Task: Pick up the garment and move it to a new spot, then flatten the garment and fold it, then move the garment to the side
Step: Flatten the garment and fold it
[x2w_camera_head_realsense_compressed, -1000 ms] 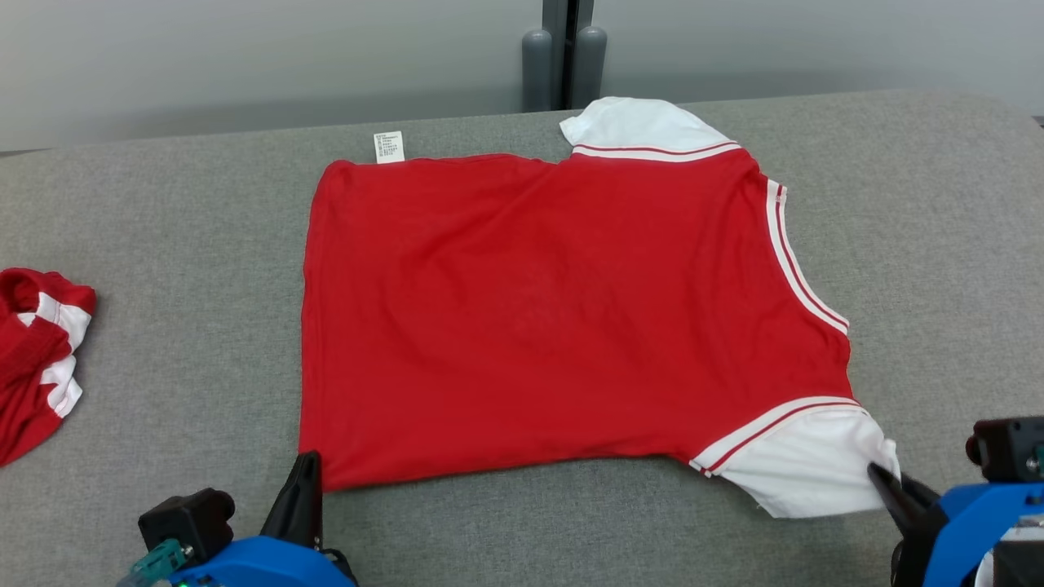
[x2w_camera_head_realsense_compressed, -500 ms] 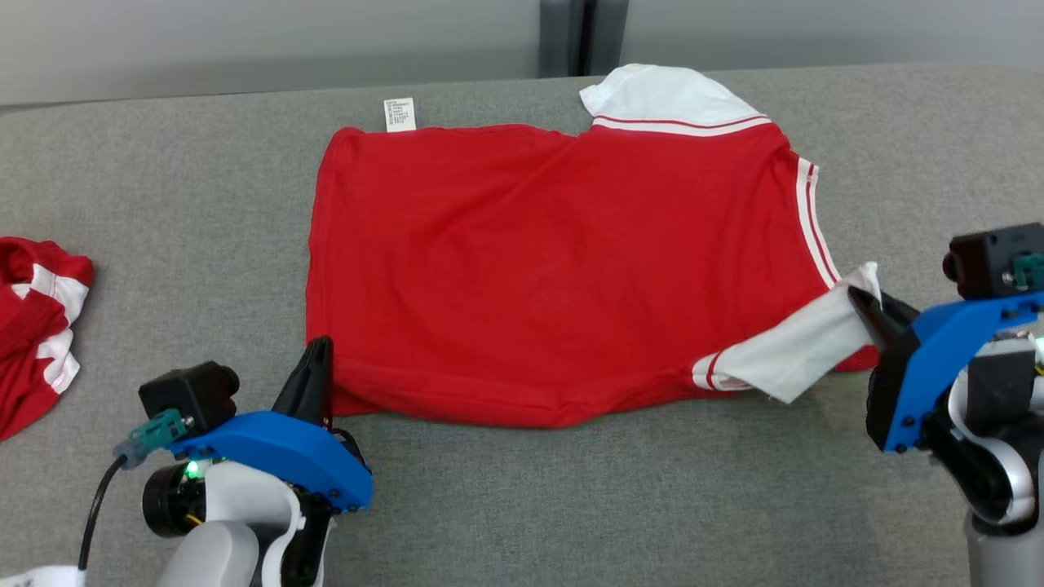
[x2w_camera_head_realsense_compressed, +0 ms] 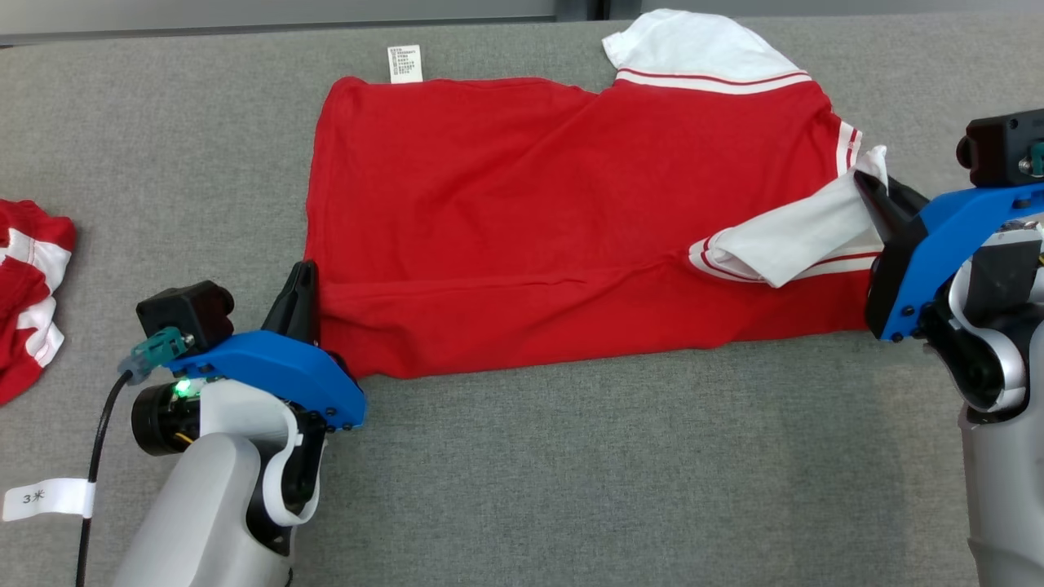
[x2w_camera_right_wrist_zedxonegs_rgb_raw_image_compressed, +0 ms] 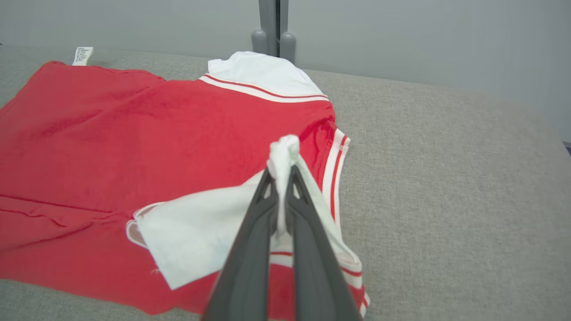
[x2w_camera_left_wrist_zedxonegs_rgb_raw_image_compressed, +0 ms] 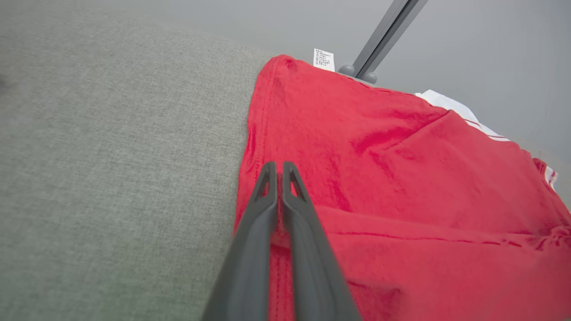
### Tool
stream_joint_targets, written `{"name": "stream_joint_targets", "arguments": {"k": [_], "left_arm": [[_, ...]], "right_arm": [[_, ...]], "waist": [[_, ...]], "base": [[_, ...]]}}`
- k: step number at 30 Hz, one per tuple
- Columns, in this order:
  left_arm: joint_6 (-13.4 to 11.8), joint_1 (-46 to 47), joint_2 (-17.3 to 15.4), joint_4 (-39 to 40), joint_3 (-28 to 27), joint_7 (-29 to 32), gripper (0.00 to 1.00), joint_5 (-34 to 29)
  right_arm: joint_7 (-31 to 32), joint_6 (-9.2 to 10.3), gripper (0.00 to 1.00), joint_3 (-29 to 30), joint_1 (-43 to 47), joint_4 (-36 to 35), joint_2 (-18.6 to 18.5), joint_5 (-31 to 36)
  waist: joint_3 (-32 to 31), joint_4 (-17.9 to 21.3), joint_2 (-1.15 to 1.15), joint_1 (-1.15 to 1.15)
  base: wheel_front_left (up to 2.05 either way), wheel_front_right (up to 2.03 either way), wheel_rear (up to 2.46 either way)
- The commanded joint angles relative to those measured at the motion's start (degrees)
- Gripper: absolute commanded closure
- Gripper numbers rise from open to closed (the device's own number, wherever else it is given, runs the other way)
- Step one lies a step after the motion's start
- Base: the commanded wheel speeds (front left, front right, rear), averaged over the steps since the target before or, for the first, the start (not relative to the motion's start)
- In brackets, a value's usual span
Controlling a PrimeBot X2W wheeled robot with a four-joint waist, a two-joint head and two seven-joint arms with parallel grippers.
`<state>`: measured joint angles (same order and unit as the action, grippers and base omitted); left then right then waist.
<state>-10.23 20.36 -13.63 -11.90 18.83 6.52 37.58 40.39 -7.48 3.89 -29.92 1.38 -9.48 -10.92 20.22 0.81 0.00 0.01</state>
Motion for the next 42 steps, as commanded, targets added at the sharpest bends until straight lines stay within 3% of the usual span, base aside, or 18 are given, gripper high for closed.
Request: {"name": "stream_joint_targets", "arguments": {"k": [1,5,6,7,8,9,16,24,35,36,37,38,42], "left_arm": [[0.3,1.3,0.3,-0.9,-0.1,-0.6,1.0,-0.4],[0.2,3.1,0.8,-3.4,-0.3,-2.1,1.0,-0.8],[0.4,3.5,1.0,-4.0,-0.1,-2.6,1.0,-1.0],[0.7,3.7,1.3,-4.6,0.1,-2.8,0.88,-0.8],[0.8,3.9,1.6,-5.1,0.3,-3.1,0.51,-0.7],[1.1,4.2,1.8,-5.7,0.5,-3.3,0.0,-0.7],[1.3,2.9,1.1,-7.8,1.4,-5.1,0.0,-2.0],[0.8,-2.9,-1.6,-6.6,4.3,-4.4,0.0,-4.4],[-2.0,-1.8,-1.2,-10.6,6.3,-2.1,0.0,-6.3],[-2.0,-1.5,-1.0,-11.3,6.4,-1.7,0.19,-6.0],[-2.0,-1.5,-1.0,-11.3,6.4,-1.7,0.19,-6.0],[-1.4,-1.2,-0.8,-12.3,6.5,-1.5,1.0,-5.5],[-0.9,-0.6,-0.5,-13.4,6.5,-2.1,1.0,-5.4]], "right_arm": [[-0.9,-0.03,1.0,0.0,-1.4,1.0,-0.4,0.3],[-3.1,-0.03,1.0,-0.3,-3.5,3.8,-0.7,0.7],[-3.8,-0.03,0.84,-0.3,-3.9,4.5,-0.6,0.5],[-4.4,-0.03,0.0,-0.1,-4.4,5.3,-0.4,0.0],[-5.2,-0.03,0.0,-0.2,-4.7,5.9,-0.2,-0.2],[-5.7,-0.03,0.0,-0.5,-4.9,6.6,-0.3,-0.4],[-9.3,-0.03,0.0,-1.3,-4.3,8.4,-0.7,-1.5],[-6.5,-0.03,0.0,1.3,3.0,5.8,0.4,-1.6],[-8.7,-0.03,0.0,7.6,7.5,8.6,3.6,3.7],[-9.0,-0.03,0.0,8.2,7.2,9.1,3.8,4.2],[-9.0,-0.03,0.0,8.2,7.2,9.1,3.8,4.2],[-9.7,-0.03,0.0,9.4,6.6,10.2,4.5,4.6],[-10.7,-0.03,0.0,11.4,5.4,12.3,5.5,5.9]], "waist": [[0.4,-0.2,0.0,-0.01],[1.1,-0.3,0.0,-0.01],[1.2,-0.3,0.0,-0.01],[1.3,-0.4,0.0,-0.01],[1.3,-0.4,0.0,-0.01],[1.2,-0.4,0.0,-0.01],[-1.3,-0.5,0.0,-0.01],[-5.0,0.0,0.0,-0.01],[-2.9,0.6,0.0,-0.01],[-2.6,0.7,0.0,-0.01],[-2.6,0.7,0.0,-0.01],[-2.0,0.8,0.0,-0.01],[-1.1,0.7,0.0,-0.01]], "base": [[0.0,0.0,0.0],[0.0,0.0,0.0],[0.0,0.0,0.0],[0.0,0.0,0.0],[0.0,0.0,0.0],[0.0,0.0,0.0],[0.0,0.0,0.0],[0.0,0.0,0.0],[0.0,0.0,0.0],[0.0,0.0,0.0],[0.0,0.0,0.0],[0.0,0.0,0.0],[0.0,0.0,0.0]]}}
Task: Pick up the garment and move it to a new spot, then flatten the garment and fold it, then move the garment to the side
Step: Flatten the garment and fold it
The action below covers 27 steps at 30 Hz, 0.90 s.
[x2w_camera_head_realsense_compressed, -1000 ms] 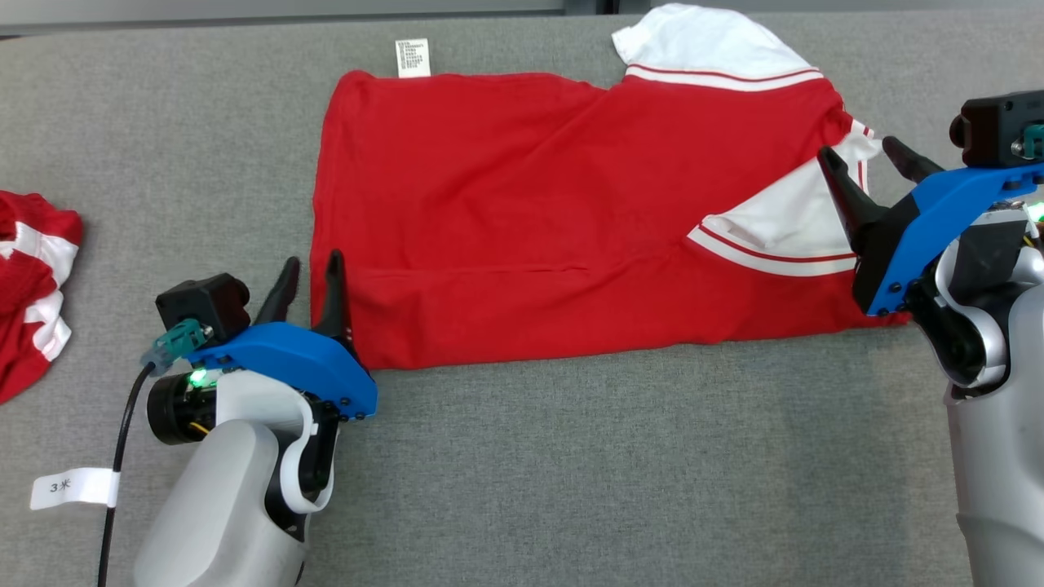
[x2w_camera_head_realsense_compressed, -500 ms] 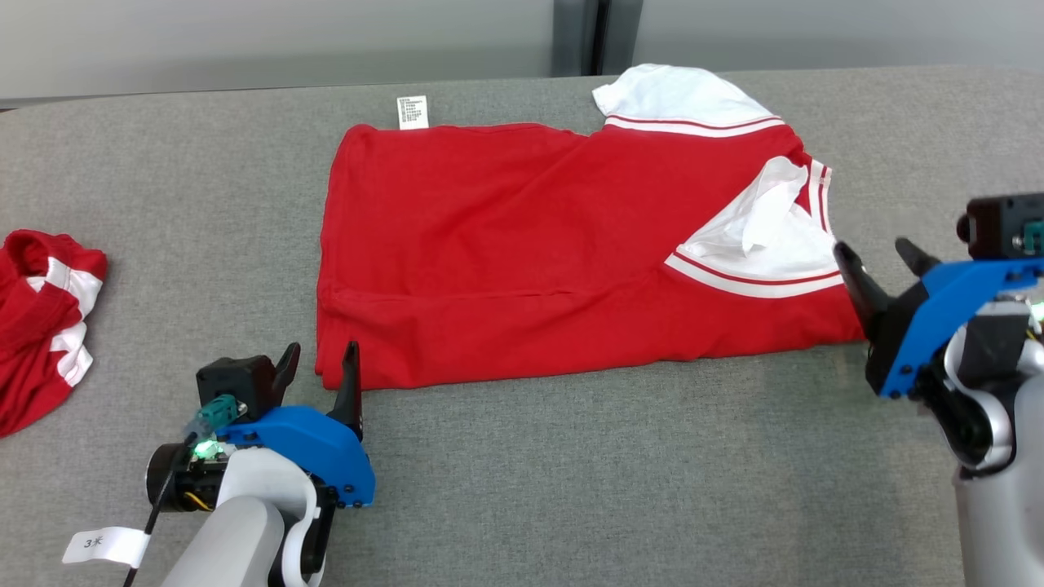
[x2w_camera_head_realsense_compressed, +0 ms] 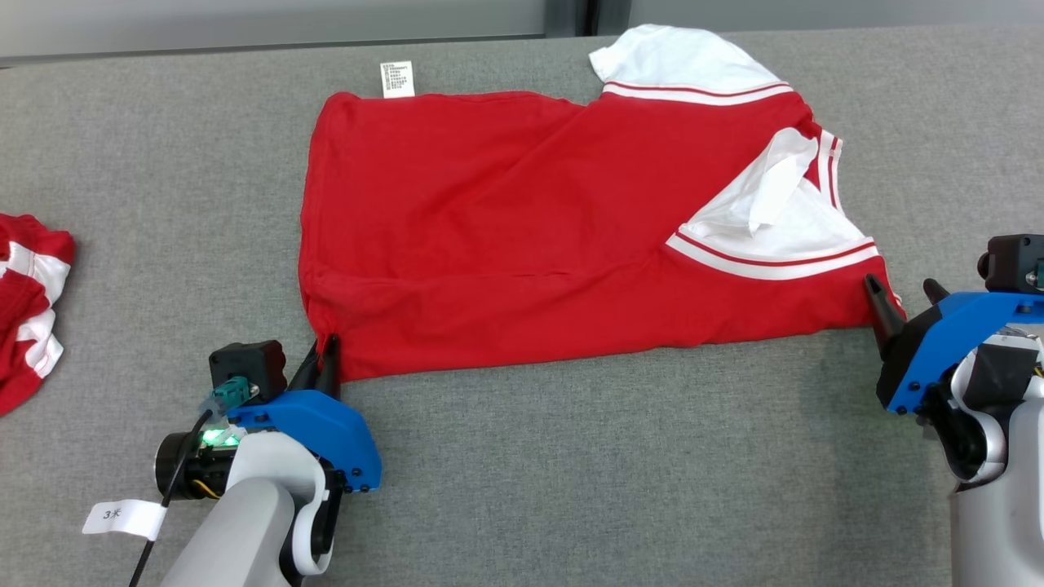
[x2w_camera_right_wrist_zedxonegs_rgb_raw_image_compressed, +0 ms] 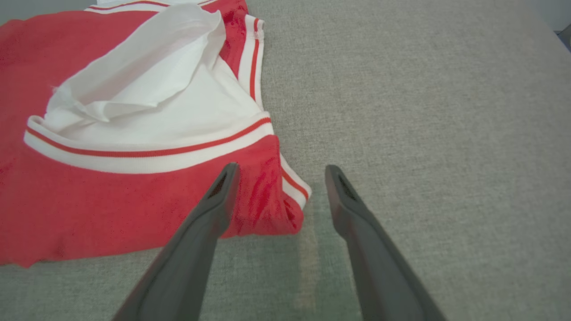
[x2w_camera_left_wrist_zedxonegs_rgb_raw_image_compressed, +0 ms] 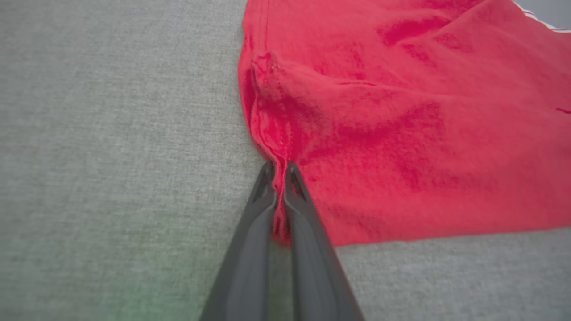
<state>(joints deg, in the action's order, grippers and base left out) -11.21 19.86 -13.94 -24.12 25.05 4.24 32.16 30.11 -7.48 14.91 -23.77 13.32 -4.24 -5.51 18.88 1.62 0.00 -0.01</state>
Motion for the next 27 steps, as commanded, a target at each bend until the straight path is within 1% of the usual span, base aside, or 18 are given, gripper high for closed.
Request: {"name": "stream_joint_targets", "arguments": {"k": [1,7,12,13,14,17,21,24,27], "left_arm": [[0.2,0.0,-0.1,-1.3,0.3,0.0,1.0,0.2],[0.7,0.5,0.0,-2.0,0.3,-0.5,1.0,0.7],[1.0,0.4,0.2,-2.4,0.5,-0.9,1.0,1.1],[1.1,0.3,0.3,-2.4,0.4,-1.0,1.0,1.2],[1.2,0.0,0.2,-2.4,0.4,-1.2,1.0,1.3],[1.3,-1.1,0.1,-1.7,0.0,-2.2,1.0,1.8],[1.2,-3.1,-0.3,0.8,-1.1,-3.2,1.0,3.0],[0.5,-5.8,-1.5,4.0,-1.8,-2.5,1.0,3.8],[-0.6,-8.9,-2.8,8.2,-1.9,-0.9,1.0,4.3]], "right_arm": [[-0.6,-0.03,0.0,0.8,-1.0,0.9,0.4,0.9],[-0.6,-0.03,0.0,2.2,-2.4,5.0,1.0,2.2],[1.5,-0.03,0.0,2.9,-2.3,9.9,1.3,3.5],[1.3,-0.03,0.65,2.5,-2.1,10.4,1.4,3.1],[0.7,-0.04,1.0,2.0,-1.9,10.5,1.5,2.7],[-1.7,-0.03,1.0,1.6,-0.8,9.6,1.4,1.3],[-3.9,-0.03,1.0,1.1,1.9,6.1,1.3,-1.6],[-4.0,-0.02,1.0,0.4,5.8,1.4,1.2,-3.6],[-2.8,-0.02,1.0,0.2,10.5,-3.9,1.2,-5.5]], "waist": [[0.4,-0.2,0.0,0.01],[1.2,-0.3,0.0,0.01],[1.2,-0.5,0.0,0.01],[1.0,-0.5,0.0,0.01],[0.8,-0.4,0.0,0.01],[-0.5,-0.2,0.0,0.01],[-3.0,0.1,0.0,0.01],[-4.9,0.4,0.0,0.01],[-6.8,0.5,0.0,0.01]], "base": [[0.0,0.0,0.0],[0.0,0.0,0.0],[0.0,0.0,0.0],[0.0,0.0,0.0],[0.0,0.0,0.0],[0.0,0.0,0.0],[0.0,0.0,0.0],[0.0,0.0,0.0],[0.0,0.0,0.0]]}}
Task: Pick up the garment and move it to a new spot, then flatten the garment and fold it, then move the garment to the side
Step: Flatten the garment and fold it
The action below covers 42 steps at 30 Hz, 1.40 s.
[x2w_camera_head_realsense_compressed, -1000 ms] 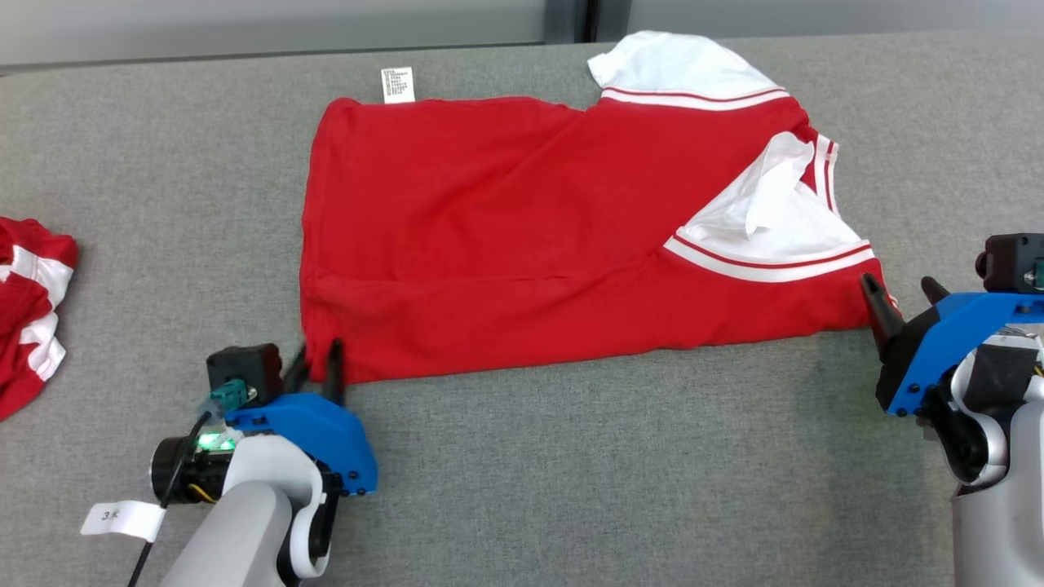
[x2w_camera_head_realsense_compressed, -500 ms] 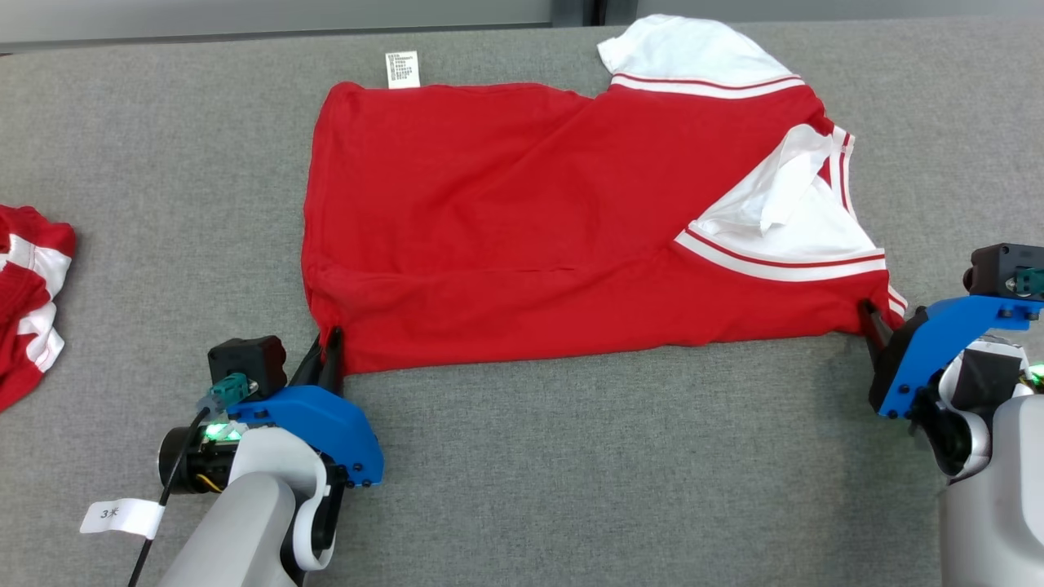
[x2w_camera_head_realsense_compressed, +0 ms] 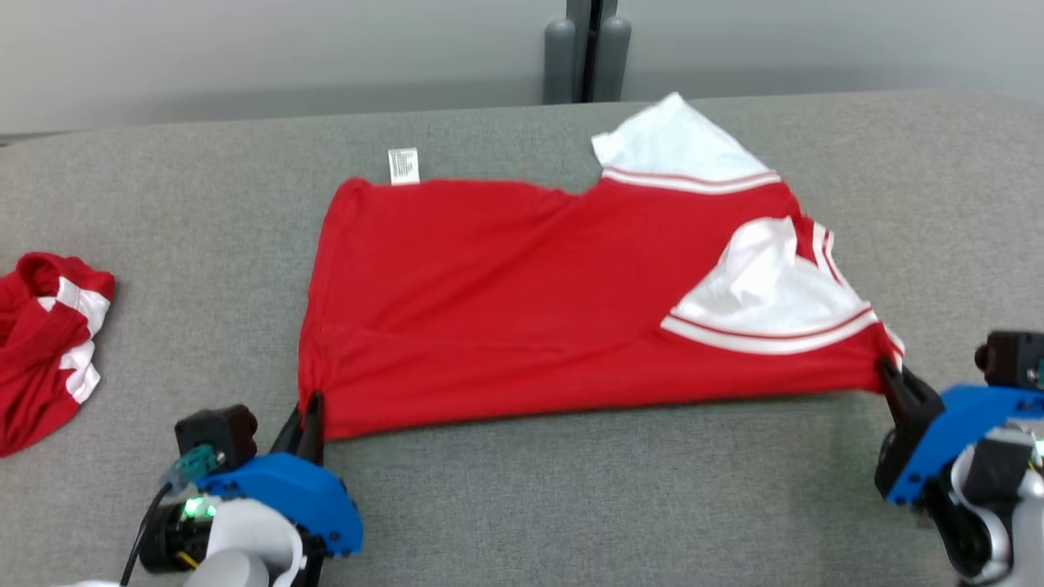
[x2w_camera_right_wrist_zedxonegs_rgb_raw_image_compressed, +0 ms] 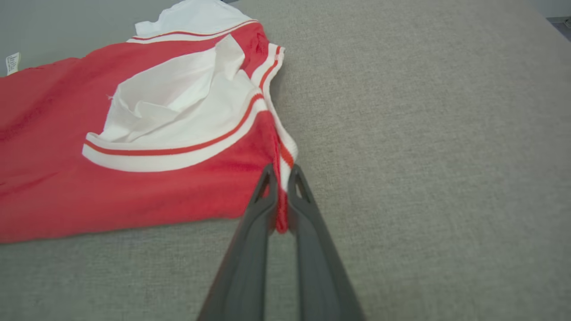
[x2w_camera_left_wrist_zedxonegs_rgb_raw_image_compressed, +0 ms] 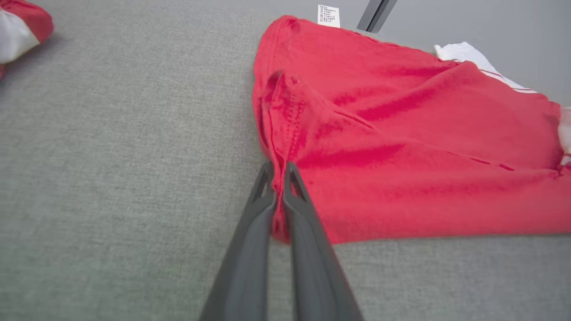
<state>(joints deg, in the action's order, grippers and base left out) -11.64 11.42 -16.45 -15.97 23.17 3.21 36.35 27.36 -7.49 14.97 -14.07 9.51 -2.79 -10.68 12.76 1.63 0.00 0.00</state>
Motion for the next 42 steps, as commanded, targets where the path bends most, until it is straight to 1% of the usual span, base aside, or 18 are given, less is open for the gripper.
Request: {"name": "stream_joint_targets", "arguments": {"k": [1,7,11,14,15,16,17,18,19,20,25,29,31,33,35,37,39,42], "left_arm": [[-0.7,-1.7,-0.9,1.6,-0.1,0.8,1.0,0.3],[-4.2,-9.5,-3.2,10.8,0.7,5.7,1.0,0.8],[-6.9,-14.2,-3.7,15.5,1.0,8.2,1.0,1.3],[-8.6,-16.6,-3.7,17.9,1.1,9.3,1.0,1.8],[-8.9,-17.1,-3.7,18.6,1.2,9.6,1.0,1.8],[-9.2,-17.4,-3.8,19.1,1.3,9.7,1.0,1.7],[-9.3,-17.6,-3.8,19.5,1.3,9.8,1.0,1.7],[-9.5,-17.8,-3.8,19.7,1.4,9.7,1.0,1.7],[-9.6,-17.8,-3.8,19.9,1.4,9.4,0.71,1.5],[-9.6,-17.5,-3.8,20.1,1.2,9.1,0.0,1.3],[-8.5,-14.3,-4.4,20.0,0.3,7.6,0.0,0.8],[-6.4,-9.2,-5.8,19.5,-0.7,8.3,0.0,1.0],[-4.6,-5.0,-6.9,18.6,-1.4,9.5,0.0,1.5],[-1.7,-0.2,-9.0,16.6,-1.1,11.7,0.0,1.3],[1.0,5.3,-11.8,13.7,-0.6,13.7,0.0,-0.2],[3.4,10.3,-13.4,10.8,0.1,15.2,0.0,-1.2],[5.3,14.4,-13.9,7.8,0.5,16.3,0.0,-1.4],[7.4,19.5,-12.4,4.2,-0.3,18.5,0.0,1.4]], "right_arm": [[0.6,-0.02,1.0,0.1,2.5,-1.9,-0.2,-0.9],[5.3,-0.02,1.0,-0.5,12.1,-9.8,-0.2,-4.8],[6.3,-0.02,1.0,-1.2,15.7,-12.0,-0.2,-6.7],[6.2,-0.02,1.0,-1.1,16.4,-12.4,-0.2,-6.3],[6.0,-0.02,0.66,-1.1,16.4,-12.4,-0.2,-5.9],[5.9,-0.02,0.13,-0.9,16.2,-12.5,-0.2,-5.6],[5.8,-0.02,0.0,-0.6,15.9,-12.3,-0.2,-5.4],[5.8,-0.02,0.0,-0.4,15.5,-12.2,-0.2,-5.2],[5.9,-0.02,0.0,-0.1,15.2,-12.2,-0.2,-4.9],[6.0,-0.02,0.0,0.0,14.7,-12.3,-0.2,-4.8],[6.3,-0.02,0.0,0.6,11.7,-14.2,-0.2,-2.9],[8.1,-0.02,0.0,-0.9,5.7,-16.6,-0.2,-0.3],[9.8,-0.02,0.0,-2.6,1.3,-16.5,-1.1,0.9],[11.0,-0.02,0.0,-4.7,-4.3,-15.0,-2.5,1.0],[11.9,-0.02,0.0,-7.1,-9.8,-12.4,-3.7,0.3],[11.9,-0.02,0.0,-9.1,-14.9,-9.3,-4.9,0.0],[11.4,-0.02,0.0,-11.1,-19.5,-6.2,-5.5,-0.7],[10.9,-0.02,0.0,-14.3,-25.3,-1.5,-6.0,-1.7]], "waist": [[-1.1,0.6,0.0,0.0],[-2.2,0.9,0.0,0.0],[-1.9,1.1,0.0,0.0],[-1.6,1.1,0.0,0.0],[-1.5,1.0,0.0,0.0],[-1.4,0.7,0.0,0.0],[-1.3,0.5,0.0,0.0],[-1.3,0.3,0.0,0.0],[-1.2,0.2,0.0,0.0],[-1.1,0.0,0.0,0.0],[-0.3,-0.4,0.0,0.0],[1.3,-0.2,0.0,0.0],[2.6,0.1,0.0,0.0],[4.0,0.6,0.0,0.0],[5.4,1.1,0.0,0.0],[6.8,1.5,0.0,0.0],[8.1,1.7,0.0,0.0],[10.3,2.3,0.0,0.0]], "base": [[0.0,0.0,0.0],[0.0,0.0,0.0],[0.0,0.0,0.0],[0.0,0.0,0.0],[0.0,0.0,0.0],[0.0,0.0,0.0],[0.0,0.0,0.0],[0.0,0.0,0.0],[0.0,0.0,0.0],[0.0,0.0,0.0],[0.0,0.0,0.0],[0.0,0.0,0.0],[0.0,0.0,0.0],[0.0,0.0,0.0],[0.0,0.0,0.0],[0.0,0.0,0.0],[0.0,0.0,0.0],[0.0,0.0,0.0]]}}
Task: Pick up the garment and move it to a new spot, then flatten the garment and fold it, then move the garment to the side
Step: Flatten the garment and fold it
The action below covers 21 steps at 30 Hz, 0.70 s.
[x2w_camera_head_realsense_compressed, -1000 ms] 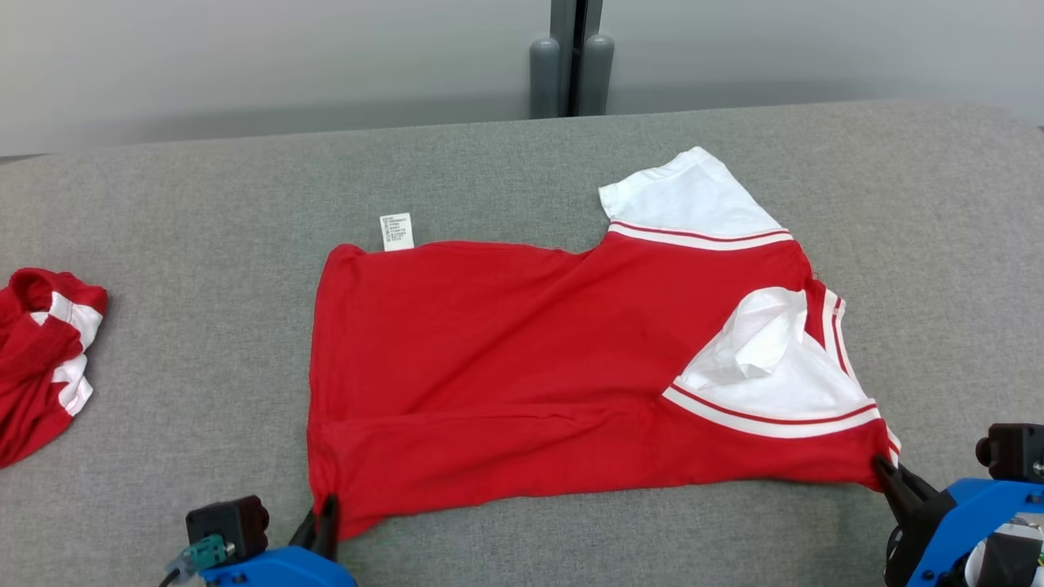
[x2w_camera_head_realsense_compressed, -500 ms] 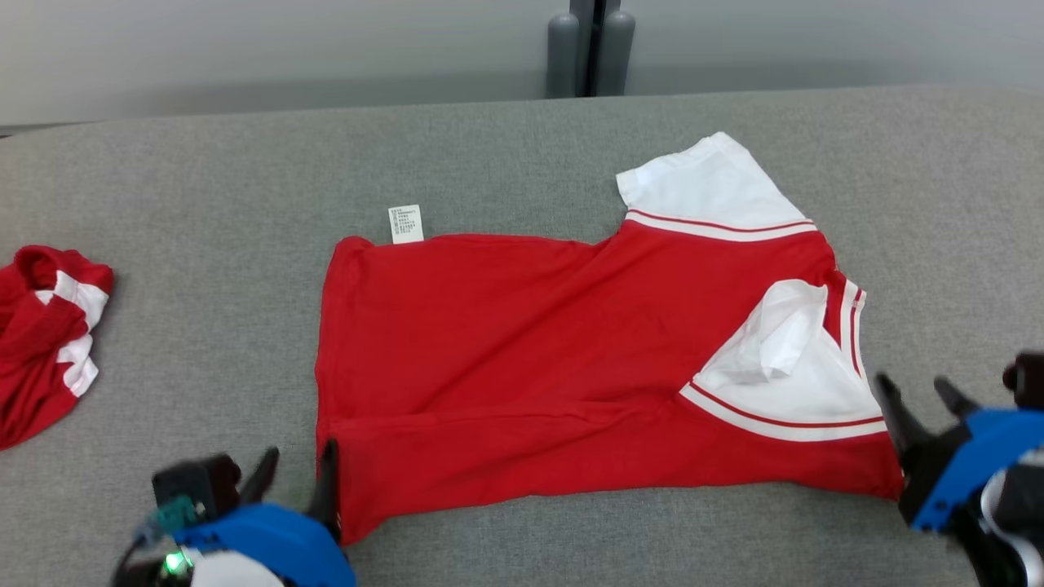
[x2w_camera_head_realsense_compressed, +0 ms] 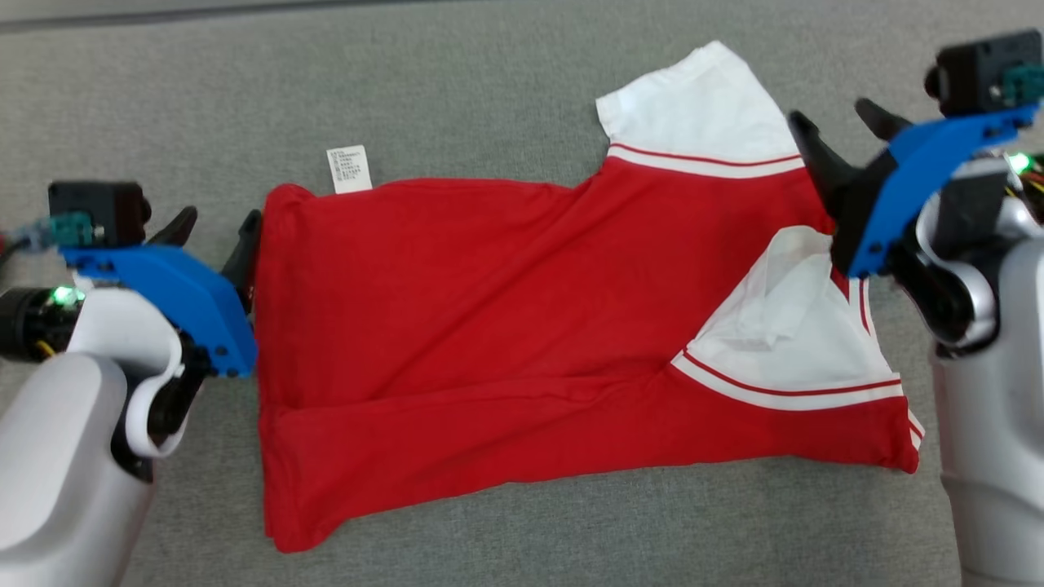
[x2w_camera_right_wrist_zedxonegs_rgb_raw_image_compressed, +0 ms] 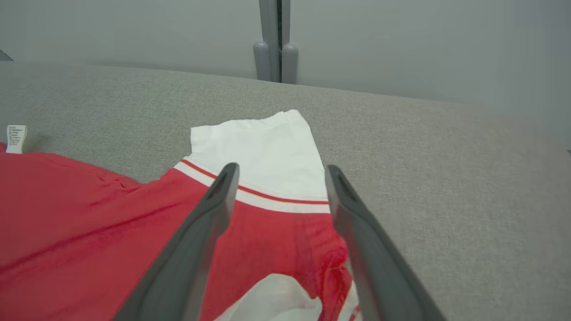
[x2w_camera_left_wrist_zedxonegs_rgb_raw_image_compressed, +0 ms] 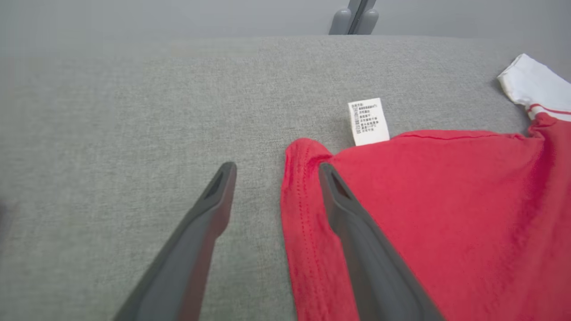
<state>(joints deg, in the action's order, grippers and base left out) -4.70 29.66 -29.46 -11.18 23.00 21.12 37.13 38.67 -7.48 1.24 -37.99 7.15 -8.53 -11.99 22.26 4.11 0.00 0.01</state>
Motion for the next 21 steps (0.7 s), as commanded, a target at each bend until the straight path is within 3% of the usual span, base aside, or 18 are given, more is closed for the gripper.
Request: {"name": "stream_joint_targets", "arguments": {"k": [1,7,12,16,21], "left_arm": [[1.2,2.8,0.8,-1.5,-0.4,1.7,0.0,1.9],[4.8,10.9,1.0,-6.1,-3.1,14.9,0.0,12.4],[0.9,15.9,-1.9,-5.3,-5.1,27.4,0.0,17.5],[-2.6,17.7,-4.9,-2.6,-3.8,35.5,0.0,17.4],[-4.9,16.8,-6.2,0.9,-2.5,39.2,0.0,16.7]], "right_arm": [[-0.6,-0.03,0.0,-1.7,-3.1,2.2,-0.3,-0.7],[-1.8,-0.03,0.0,-7.3,-11.7,8.3,-1.1,-2.1],[-3.6,-0.03,0.0,-9.8,-16.9,12.4,-0.7,-3.0],[-5.1,-0.03,0.0,-10.8,-19.4,15.4,-0.9,-3.7],[-6.9,-0.03,0.0,-11.2,-21.1,17.9,-0.7,-4.3]], "waist": [[1.4,0.0,0.0,-0.01],[5.3,1.7,0.0,-0.01],[7.0,3.2,0.0,-0.01],[7.7,3.9,0.0,-0.01],[8.0,4.4,0.0,-0.01]], "base": [[0.0,0.0,0.0],[0.0,0.0,0.0],[0.0,0.0,0.0],[0.0,0.0,0.0],[0.0,0.0,0.0]]}}
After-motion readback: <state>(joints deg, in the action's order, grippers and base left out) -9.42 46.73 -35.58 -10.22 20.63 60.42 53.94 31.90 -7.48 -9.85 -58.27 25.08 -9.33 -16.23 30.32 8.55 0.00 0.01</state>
